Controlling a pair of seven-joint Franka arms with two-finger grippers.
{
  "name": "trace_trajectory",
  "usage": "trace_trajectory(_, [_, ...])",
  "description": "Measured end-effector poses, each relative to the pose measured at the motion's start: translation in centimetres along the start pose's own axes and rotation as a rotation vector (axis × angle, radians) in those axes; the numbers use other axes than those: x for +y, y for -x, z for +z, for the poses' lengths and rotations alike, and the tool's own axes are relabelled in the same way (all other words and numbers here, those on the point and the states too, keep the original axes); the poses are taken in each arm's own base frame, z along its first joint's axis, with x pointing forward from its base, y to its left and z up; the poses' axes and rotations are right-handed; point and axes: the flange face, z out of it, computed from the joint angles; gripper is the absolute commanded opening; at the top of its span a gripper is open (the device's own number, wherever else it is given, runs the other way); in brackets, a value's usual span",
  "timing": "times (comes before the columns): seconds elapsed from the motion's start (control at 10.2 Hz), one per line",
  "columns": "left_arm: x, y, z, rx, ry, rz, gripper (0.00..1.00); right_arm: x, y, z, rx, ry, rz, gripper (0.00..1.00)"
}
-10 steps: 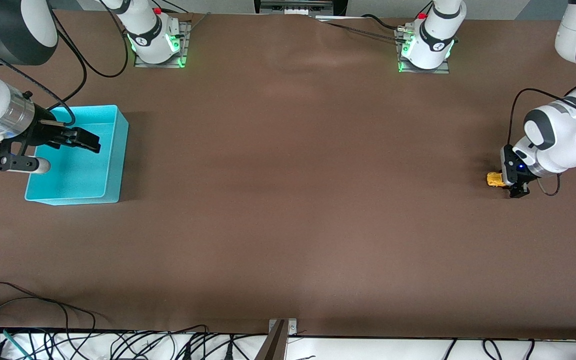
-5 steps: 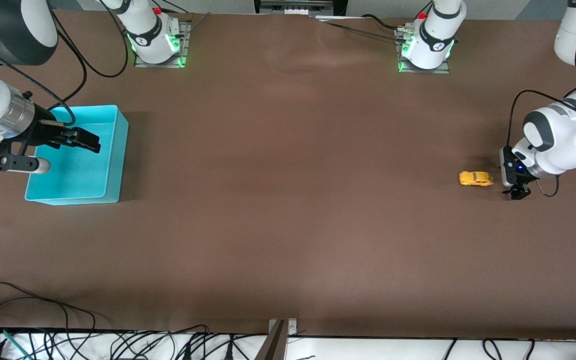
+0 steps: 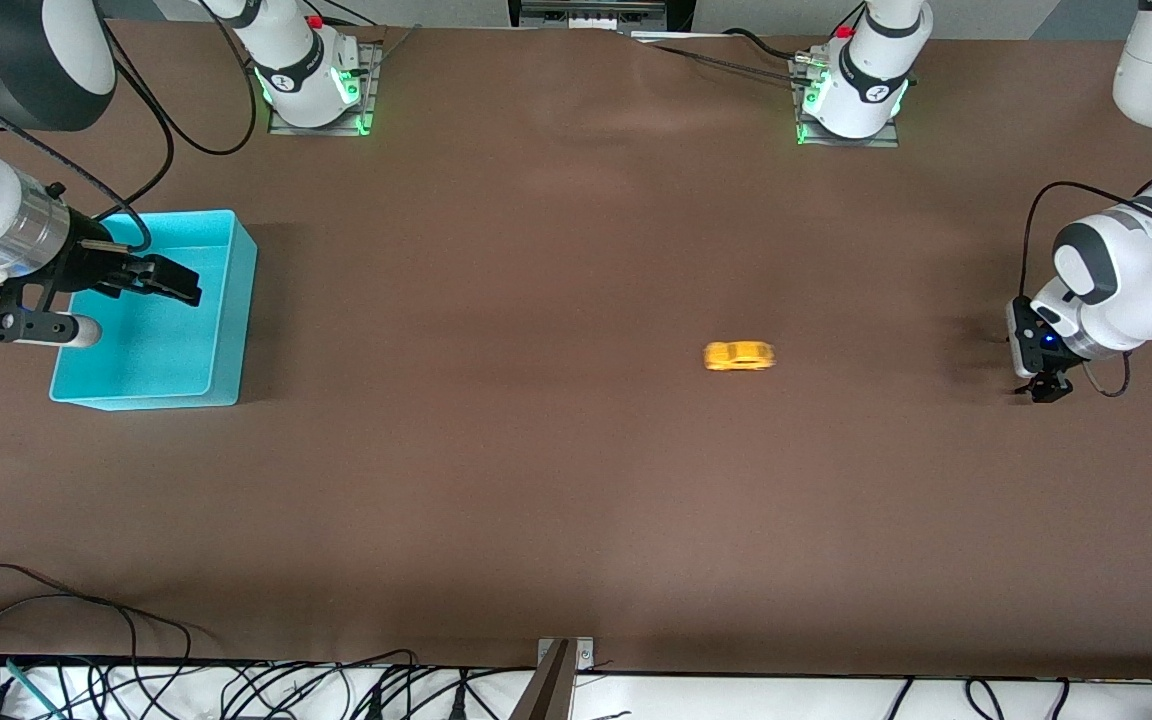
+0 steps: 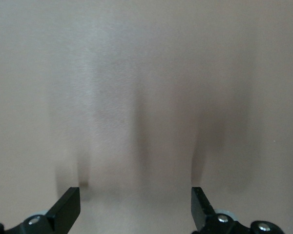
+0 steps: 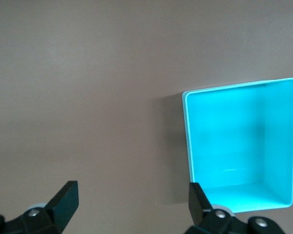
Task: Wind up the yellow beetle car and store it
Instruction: 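Open the left gripper to release the car toward the cyan bin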
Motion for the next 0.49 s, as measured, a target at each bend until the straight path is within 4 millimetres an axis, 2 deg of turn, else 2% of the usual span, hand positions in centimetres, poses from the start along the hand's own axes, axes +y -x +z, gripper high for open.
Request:
trace_trajectory(0.29, [-1.3,-0.1,-6.1,-0.024,-0.093,0.005,1.00,0.0,0.0,0.0,-0.001,0.000,0.000,1.00])
trace_trajectory(0.49, [-1.6,-1.9,-8.1,-0.024,-0.116,0.033,1.00,0.0,0.0,0.0,-0.001,0.000,0.000,1.00])
